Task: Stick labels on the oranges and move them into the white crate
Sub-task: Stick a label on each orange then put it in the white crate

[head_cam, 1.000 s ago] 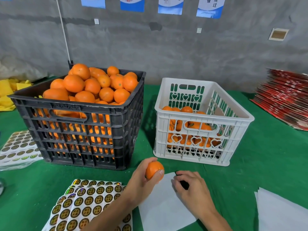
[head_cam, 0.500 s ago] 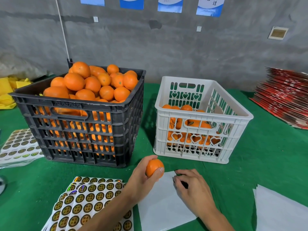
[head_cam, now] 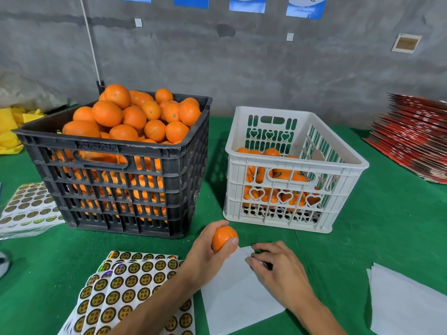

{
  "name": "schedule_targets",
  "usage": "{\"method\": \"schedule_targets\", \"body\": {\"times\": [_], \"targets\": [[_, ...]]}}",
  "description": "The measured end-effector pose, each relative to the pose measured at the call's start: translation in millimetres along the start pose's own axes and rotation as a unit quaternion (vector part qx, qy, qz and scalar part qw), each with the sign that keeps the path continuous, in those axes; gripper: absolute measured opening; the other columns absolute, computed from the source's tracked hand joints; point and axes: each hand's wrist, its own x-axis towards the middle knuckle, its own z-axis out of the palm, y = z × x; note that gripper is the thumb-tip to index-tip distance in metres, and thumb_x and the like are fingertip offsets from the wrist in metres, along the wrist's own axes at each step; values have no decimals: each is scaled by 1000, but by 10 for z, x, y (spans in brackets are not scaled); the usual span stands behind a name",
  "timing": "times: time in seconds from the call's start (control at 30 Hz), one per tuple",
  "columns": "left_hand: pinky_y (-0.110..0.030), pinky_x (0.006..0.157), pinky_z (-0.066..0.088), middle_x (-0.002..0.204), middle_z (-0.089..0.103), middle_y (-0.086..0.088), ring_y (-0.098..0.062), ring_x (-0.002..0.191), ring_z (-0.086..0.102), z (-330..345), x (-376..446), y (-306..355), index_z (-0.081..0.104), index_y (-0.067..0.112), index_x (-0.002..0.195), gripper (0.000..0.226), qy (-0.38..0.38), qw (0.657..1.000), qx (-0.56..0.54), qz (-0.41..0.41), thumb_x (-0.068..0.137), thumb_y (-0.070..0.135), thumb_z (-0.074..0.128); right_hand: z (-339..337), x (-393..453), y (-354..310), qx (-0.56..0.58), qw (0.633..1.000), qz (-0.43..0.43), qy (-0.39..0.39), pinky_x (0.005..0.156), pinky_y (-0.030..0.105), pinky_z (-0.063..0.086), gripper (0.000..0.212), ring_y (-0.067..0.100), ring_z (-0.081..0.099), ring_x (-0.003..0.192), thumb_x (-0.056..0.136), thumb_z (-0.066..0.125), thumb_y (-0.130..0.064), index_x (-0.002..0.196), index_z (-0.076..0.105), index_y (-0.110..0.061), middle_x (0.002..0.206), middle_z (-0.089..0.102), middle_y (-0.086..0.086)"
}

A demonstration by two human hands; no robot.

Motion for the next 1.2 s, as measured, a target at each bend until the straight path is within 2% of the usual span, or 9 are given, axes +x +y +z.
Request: {"method": "schedule_targets", "body": {"times": [0.1,0.2,0.27,0.4,0.47,0.63,0.87,1.07,1.2], "targets": [[-28,75,58,128,54,17,-16,106,67,2,4,-4,44,56,135,67,1,1000,0,-1,77,86,58,-8,40,-5,126,989,76,7,96,21,42,12,-11,45,115,92,72,-44,89,82,-39,118,66,-30],[-24,71,56,127,54,18,-16,105,67,4,2,2,44,57,134,63,2,1000,1,-1,79,84,59,-4,52,10,169,980,100,12,97,23,44,14,-11,49,112,92,74,-31,82,81,-38,111,68,-31],[-24,71,56,127,54,18,-16,105,67,4,3,5,44,57,133,62,2,1000,1,0,79,84,59,-1,52,37,137,987,85,11,103,28,44,6,-7,50,114,92,75,-33,93,81,-34,113,67,-30],[-25,75,56,129,56,16,-17,107,69,-2,5,7,44,57,134,62,1,1000,0,3,80,85,57,-11,34,53,40,998,32,-33,110,23,35,52,-2,43,122,89,69,-59,129,70,-26,133,56,-27],[-26,76,56,129,56,16,-18,107,69,-3,6,6,44,57,134,60,1,1000,2,4,82,83,57,-23,28,51,23,999,19,-45,111,24,34,55,0,40,125,92,64,-59,134,67,-23,140,53,-23],[-20,63,55,129,54,13,-21,102,70,-4,2,14,45,57,134,58,-2,1000,-10,-5,82,79,61,-13,17,33,10,999,10,-40,108,27,37,37,3,42,122,97,64,-50,123,75,-26,139,56,-20],[-22,62,57,128,54,13,-18,99,70,0,-5,28,46,56,133,58,0,1000,-10,-1,82,77,61,-6,63,18,169,978,123,-18,95,16,37,5,-19,39,117,90,75,-41,90,80,-40,120,61,-35],[-21,62,56,127,55,11,-20,100,70,-1,-7,20,46,55,133,58,1,1000,-11,-5,82,77,62,-9,125,-7,216,962,164,-20,90,19,39,23,-11,53,111,88,77,-30,70,78,-45,113,65,-32],[-23,64,58,128,54,12,-20,100,70,-1,1,11,47,55,134,58,-4,1000,-16,-7,82,76,63,7,161,-57,245,948,202,19,74,6,41,22,-5,65,95,88,77,-23,67,79,-29,101,71,-25]]}}
